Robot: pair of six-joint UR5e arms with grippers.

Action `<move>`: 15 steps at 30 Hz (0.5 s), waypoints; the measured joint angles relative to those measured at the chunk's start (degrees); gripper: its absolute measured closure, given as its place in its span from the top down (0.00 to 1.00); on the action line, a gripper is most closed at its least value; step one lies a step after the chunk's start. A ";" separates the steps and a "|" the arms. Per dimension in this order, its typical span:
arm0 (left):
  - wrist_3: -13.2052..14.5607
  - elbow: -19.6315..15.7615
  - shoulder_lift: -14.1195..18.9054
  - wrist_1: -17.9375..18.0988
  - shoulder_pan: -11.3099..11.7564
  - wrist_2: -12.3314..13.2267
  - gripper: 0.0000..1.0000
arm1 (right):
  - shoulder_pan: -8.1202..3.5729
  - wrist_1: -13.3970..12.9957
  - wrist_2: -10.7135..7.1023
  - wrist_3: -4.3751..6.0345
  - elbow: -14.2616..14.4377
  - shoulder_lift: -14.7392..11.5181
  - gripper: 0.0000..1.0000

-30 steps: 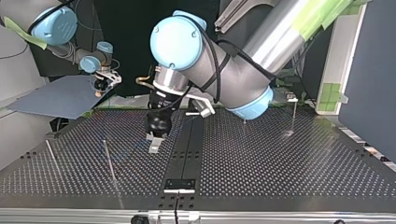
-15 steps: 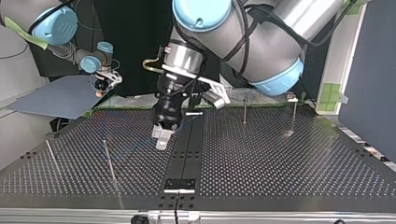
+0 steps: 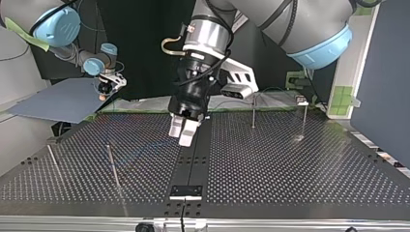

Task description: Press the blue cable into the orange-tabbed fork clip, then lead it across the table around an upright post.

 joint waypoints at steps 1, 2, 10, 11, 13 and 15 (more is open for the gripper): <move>-0.04 -0.42 0.34 0.42 0.00 -0.30 1.00 | -0.01 0.00 0.00 0.00 0.01 0.01 0.00; -0.10 -0.86 0.62 0.88 0.00 -0.58 1.00 | -0.01 0.00 0.00 0.00 0.01 0.01 0.00; -2.98 -5.21 0.62 5.22 0.02 -1.68 1.00 | 0.00 -0.01 0.00 0.00 0.02 0.04 0.00; -3.40 -5.70 0.41 5.70 0.02 -1.71 1.00 | 0.00 -0.01 0.00 0.00 0.02 0.04 0.00; -4.07 -6.90 -0.05 6.90 0.02 -1.75 1.00 | 0.00 -0.01 0.00 0.00 0.02 0.05 0.00; -4.38 -8.08 -0.48 8.10 0.02 -1.86 1.00 | 0.01 -0.01 0.00 0.00 0.02 0.05 0.00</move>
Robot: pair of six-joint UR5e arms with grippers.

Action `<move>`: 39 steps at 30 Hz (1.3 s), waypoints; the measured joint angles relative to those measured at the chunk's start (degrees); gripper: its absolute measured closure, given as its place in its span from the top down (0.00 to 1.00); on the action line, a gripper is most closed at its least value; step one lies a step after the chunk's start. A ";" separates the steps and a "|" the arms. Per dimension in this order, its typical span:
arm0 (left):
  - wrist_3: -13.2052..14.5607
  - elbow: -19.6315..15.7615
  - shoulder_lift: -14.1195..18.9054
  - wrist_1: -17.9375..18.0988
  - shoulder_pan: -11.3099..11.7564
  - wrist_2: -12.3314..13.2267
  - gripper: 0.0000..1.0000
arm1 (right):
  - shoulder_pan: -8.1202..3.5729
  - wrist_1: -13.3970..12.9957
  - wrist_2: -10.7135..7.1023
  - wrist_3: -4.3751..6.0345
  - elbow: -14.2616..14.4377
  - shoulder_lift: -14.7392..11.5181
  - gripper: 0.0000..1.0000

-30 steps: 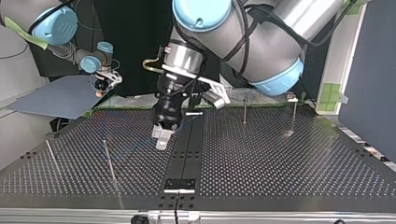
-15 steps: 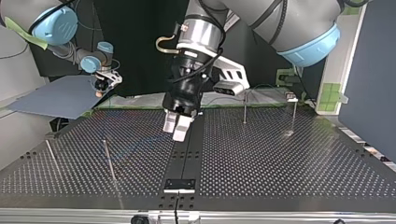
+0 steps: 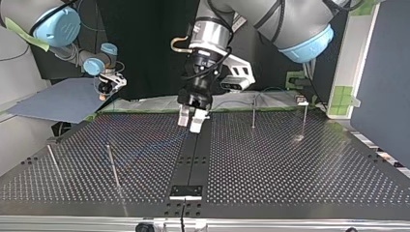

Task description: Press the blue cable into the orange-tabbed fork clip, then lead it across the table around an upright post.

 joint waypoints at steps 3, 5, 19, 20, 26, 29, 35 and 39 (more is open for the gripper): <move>-0.15 -1.51 -0.41 1.37 0.00 -0.56 1.00 | 0.02 0.00 0.00 0.00 0.00 0.00 0.00; -0.18 -2.41 -0.52 1.81 0.01 -1.10 1.00 | 0.03 0.00 0.00 0.00 -0.01 0.01 0.00; -1.48 -9.79 -0.58 1.82 0.00 -2.67 1.00 | 0.00 -0.03 -0.56 0.00 -0.03 0.10 0.00; -1.53 -10.30 -0.58 1.81 0.00 -2.81 1.00 | 0.00 -0.04 -0.58 0.00 -0.03 0.11 0.00; -1.72 -13.49 -0.59 1.83 -0.01 -3.73 1.00 | 0.00 -0.07 -0.61 0.00 -0.02 0.17 0.00; -1.94 -15.03 -0.60 1.84 0.02 -3.85 1.00 | 0.01 -0.08 -0.71 0.00 -0.01 0.18 0.00; -2.66 -17.83 -1.06 1.96 0.24 -4.01 1.00 | 0.02 -0.18 -1.06 0.00 -0.01 0.23 0.00; -2.74 -20.05 -1.92 2.45 0.52 -4.04 1.00 | -0.07 -0.18 -1.24 0.00 -0.02 0.25 0.00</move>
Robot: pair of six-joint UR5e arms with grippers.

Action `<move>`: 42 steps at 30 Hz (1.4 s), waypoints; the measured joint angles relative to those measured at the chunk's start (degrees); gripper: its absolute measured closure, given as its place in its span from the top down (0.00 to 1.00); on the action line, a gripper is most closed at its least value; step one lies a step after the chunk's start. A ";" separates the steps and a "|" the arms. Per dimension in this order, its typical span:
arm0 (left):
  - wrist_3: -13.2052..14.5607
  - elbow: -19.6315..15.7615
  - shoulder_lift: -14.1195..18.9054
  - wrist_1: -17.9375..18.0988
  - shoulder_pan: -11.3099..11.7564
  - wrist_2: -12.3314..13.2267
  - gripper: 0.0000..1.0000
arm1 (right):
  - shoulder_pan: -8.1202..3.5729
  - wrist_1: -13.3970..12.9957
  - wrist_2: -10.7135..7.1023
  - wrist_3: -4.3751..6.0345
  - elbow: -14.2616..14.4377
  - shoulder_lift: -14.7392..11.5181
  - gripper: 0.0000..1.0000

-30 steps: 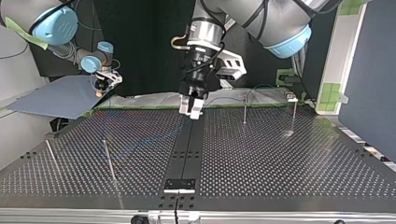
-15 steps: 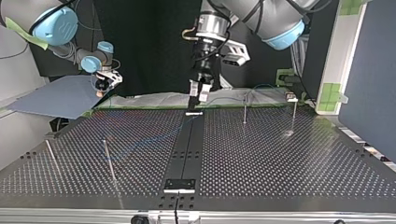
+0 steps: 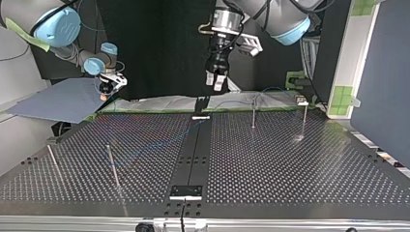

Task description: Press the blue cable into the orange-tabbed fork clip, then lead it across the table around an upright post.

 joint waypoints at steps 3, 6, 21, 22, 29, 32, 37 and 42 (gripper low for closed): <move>-0.01 -1.76 -0.65 0.46 0.12 -0.01 1.00 | -0.02 -0.03 -0.09 0.00 -0.05 0.01 0.00; -0.05 -3.51 -1.05 1.23 0.23 -0.01 1.00 | -0.02 -0.06 -0.31 0.00 -0.13 0.01 0.00; -0.37 -12.58 -1.23 8.99 0.96 0.05 1.00 | -0.02 -0.16 -0.60 0.07 -0.21 0.02 0.00; -0.34 -13.09 -1.23 9.47 0.98 0.06 1.00 | -0.01 -0.16 -0.60 0.08 -0.22 0.02 0.00; -0.24 -16.93 -1.26 13.30 1.35 0.67 1.00 | 0.04 -0.12 -0.62 0.03 -0.28 0.06 0.00; 0.31 -18.60 -1.29 14.97 1.55 1.92 1.00 | 0.07 -0.06 -0.61 0.01 -0.31 0.07 0.00; 1.08 -20.99 -1.30 17.40 2.18 3.87 1.00 | 0.11 -0.02 -0.61 0.00 -0.44 0.09 0.00; 0.98 -23.20 -1.31 20.27 3.37 4.41 1.00 | 0.13 0.03 -0.60 0.00 -0.46 0.09 0.00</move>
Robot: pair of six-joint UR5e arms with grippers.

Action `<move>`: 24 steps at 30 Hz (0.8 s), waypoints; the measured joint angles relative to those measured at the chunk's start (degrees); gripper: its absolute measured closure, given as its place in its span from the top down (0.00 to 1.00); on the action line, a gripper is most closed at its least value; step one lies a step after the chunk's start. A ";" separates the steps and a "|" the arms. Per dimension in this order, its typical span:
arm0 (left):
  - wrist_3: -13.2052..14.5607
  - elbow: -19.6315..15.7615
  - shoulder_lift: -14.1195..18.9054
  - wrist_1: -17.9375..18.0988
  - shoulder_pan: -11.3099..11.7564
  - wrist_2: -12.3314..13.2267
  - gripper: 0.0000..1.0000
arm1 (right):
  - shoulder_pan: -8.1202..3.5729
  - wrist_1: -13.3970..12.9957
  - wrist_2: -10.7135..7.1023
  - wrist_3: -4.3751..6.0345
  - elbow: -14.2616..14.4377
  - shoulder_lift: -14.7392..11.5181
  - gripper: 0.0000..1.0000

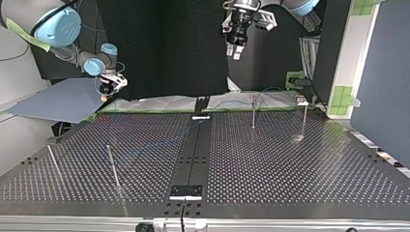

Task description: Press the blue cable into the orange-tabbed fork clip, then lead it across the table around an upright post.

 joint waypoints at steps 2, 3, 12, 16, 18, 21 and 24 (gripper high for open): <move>-0.07 -0.13 0.00 0.82 0.60 0.15 1.00 | 0.00 0.07 -0.03 0.00 -0.03 0.00 0.00; -0.10 -0.15 0.00 1.17 1.12 0.41 1.00 | 0.01 0.10 -0.06 0.00 -0.07 0.01 0.00; 0.26 0.16 -0.09 2.20 6.24 4.27 1.00 | 0.16 0.70 -0.34 0.00 -0.26 0.02 0.00; 1.26 0.34 -0.23 1.93 8.56 6.09 1.00 | 0.13 0.82 -0.35 -0.01 -0.27 0.02 0.00; 2.01 0.35 -0.45 1.45 9.76 6.29 1.00 | 0.14 0.85 -0.35 0.01 -0.26 0.02 0.00; 3.41 0.36 -0.98 0.27 11.47 5.53 1.00 | 0.02 0.93 -0.61 0.45 -0.24 0.02 0.00; 4.98 0.38 -1.29 -0.70 13.14 4.32 1.00 | -0.17 1.00 -1.47 1.38 -0.21 0.02 0.00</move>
